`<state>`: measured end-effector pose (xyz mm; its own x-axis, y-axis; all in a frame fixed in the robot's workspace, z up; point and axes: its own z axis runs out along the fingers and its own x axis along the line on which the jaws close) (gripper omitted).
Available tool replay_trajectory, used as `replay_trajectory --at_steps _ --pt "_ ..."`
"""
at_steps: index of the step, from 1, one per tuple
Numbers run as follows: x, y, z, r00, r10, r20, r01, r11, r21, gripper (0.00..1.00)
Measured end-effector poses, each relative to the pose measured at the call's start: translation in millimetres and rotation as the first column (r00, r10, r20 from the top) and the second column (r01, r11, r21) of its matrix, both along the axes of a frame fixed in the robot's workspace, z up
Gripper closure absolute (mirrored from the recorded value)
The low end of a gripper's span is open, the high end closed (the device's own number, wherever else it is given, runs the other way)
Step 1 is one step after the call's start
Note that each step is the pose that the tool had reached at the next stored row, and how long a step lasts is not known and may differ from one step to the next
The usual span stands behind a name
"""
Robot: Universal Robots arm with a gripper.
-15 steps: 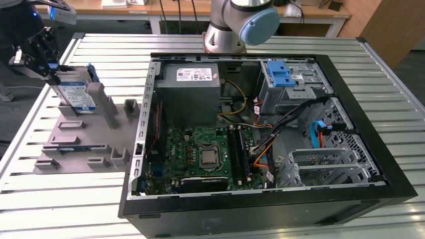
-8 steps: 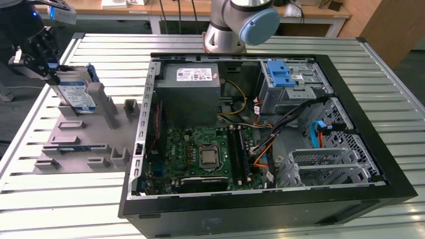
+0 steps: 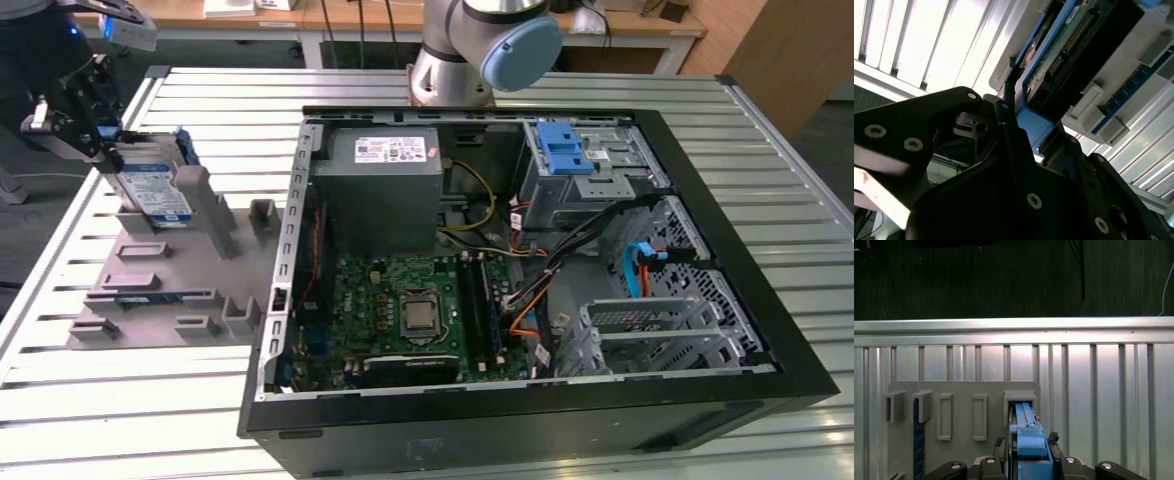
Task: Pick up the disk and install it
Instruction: 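Pick up the disk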
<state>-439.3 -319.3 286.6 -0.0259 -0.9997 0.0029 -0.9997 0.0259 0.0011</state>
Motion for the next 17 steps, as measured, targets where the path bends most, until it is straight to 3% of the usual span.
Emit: replay_trajectory --at_steps 9,12,13,17 --pt "0.1 0.0 2.7 1.0000 0.000 0.0003 0.000 1.0000 0.0001 0.56" --pt "0.1 0.0 3.0 1.0000 0.000 0.0001 0.000 1.0000 0.0000 0.58" --pt "0.1 0.0 3.0 1.0000 0.000 0.0001 0.000 1.0000 0.0000 0.64" --pt "0.1 0.0 3.0 1.0000 0.000 0.0001 0.000 1.0000 0.0000 0.64"
